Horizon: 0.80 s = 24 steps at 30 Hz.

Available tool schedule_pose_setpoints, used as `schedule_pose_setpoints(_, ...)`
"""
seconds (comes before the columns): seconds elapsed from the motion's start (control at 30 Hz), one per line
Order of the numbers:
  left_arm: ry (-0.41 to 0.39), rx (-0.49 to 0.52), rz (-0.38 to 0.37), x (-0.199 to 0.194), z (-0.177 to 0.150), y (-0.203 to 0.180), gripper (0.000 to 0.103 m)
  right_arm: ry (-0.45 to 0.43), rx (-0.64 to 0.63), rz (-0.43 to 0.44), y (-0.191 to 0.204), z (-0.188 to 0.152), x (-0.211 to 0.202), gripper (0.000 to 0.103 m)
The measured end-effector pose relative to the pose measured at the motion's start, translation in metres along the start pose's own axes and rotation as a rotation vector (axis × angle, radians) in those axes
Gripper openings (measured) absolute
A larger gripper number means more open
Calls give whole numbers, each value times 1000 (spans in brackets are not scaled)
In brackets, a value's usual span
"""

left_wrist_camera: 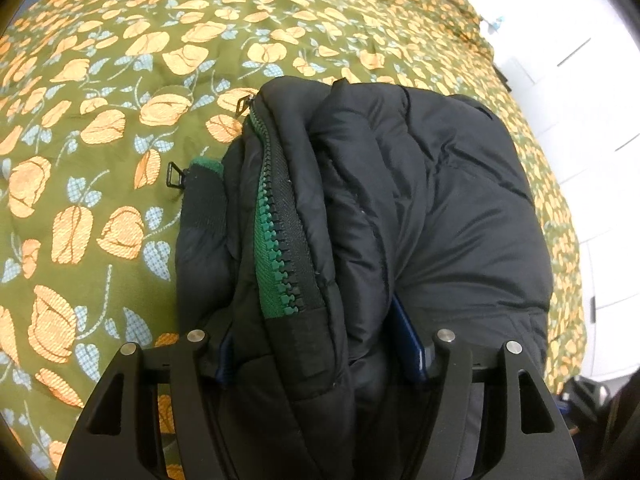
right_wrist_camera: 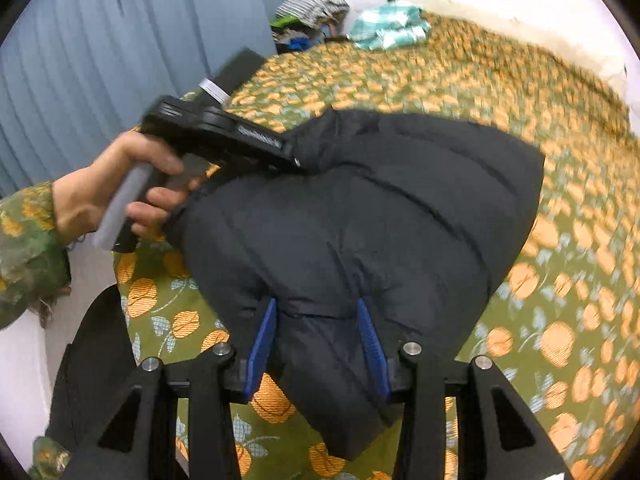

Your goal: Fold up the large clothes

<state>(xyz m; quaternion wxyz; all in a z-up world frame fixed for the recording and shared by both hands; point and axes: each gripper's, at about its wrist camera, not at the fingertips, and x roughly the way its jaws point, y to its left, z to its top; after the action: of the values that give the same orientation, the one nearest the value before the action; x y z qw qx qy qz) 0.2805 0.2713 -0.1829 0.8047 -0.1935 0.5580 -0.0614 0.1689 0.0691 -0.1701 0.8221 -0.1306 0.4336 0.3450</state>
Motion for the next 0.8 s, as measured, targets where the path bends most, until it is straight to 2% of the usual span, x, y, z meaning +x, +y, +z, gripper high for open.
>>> schedule_pose_setpoints(0.17, -9, 2, -12, 3, -4, -1, 69, 19, -1, 50, -14, -13, 19, 42)
schedule_pose_setpoints(0.33, -19, -7, 0, 8, -5, 0, 72, 3, -38, 8, -12, -15, 37, 42)
schedule_pose_setpoints(0.43, -6, 0, 18, 0, -1, -4, 74, 1, -36, -10, -6, -8, 26, 43)
schedule_pose_setpoints(0.5, 15, 25, 16, -16, 3, -9, 72, -3, -34, -2, 1, -7, 11, 54)
schedule_pose_setpoints(0.53, 13, 38, 1, -26, 5, -10, 71, -14, -23, 13, 2, -5, -1, 68)
schedule_pose_setpoints(0.57, -9, 45, -30, -42, 8, -10, 72, -43, -12, 23, 2, -4, -15, 78)
schedule_pose_setpoints(0.6, -28, 46, -72, -58, 11, -8, 74, -79, -4, 31, 1, -4, -28, 79)
schedule_pose_setpoints(0.67, -20, 42, -161, -79, 14, 0, 88, -134, 3, 32, -1, -3, -52, 79)
schedule_pose_setpoints(0.7, -7, 51, -167, -82, 14, 1, 91, -148, 9, 26, -3, -4, -58, 79)
schedule_pose_setpoints(0.77, 27, 87, -112, -79, 9, 1, 92, -166, 32, 8, -11, -6, -66, 79)
schedule_pose_setpoints(0.8, 54, 94, -110, -73, 5, -1, 92, -170, 50, 2, -16, -8, -67, 79)
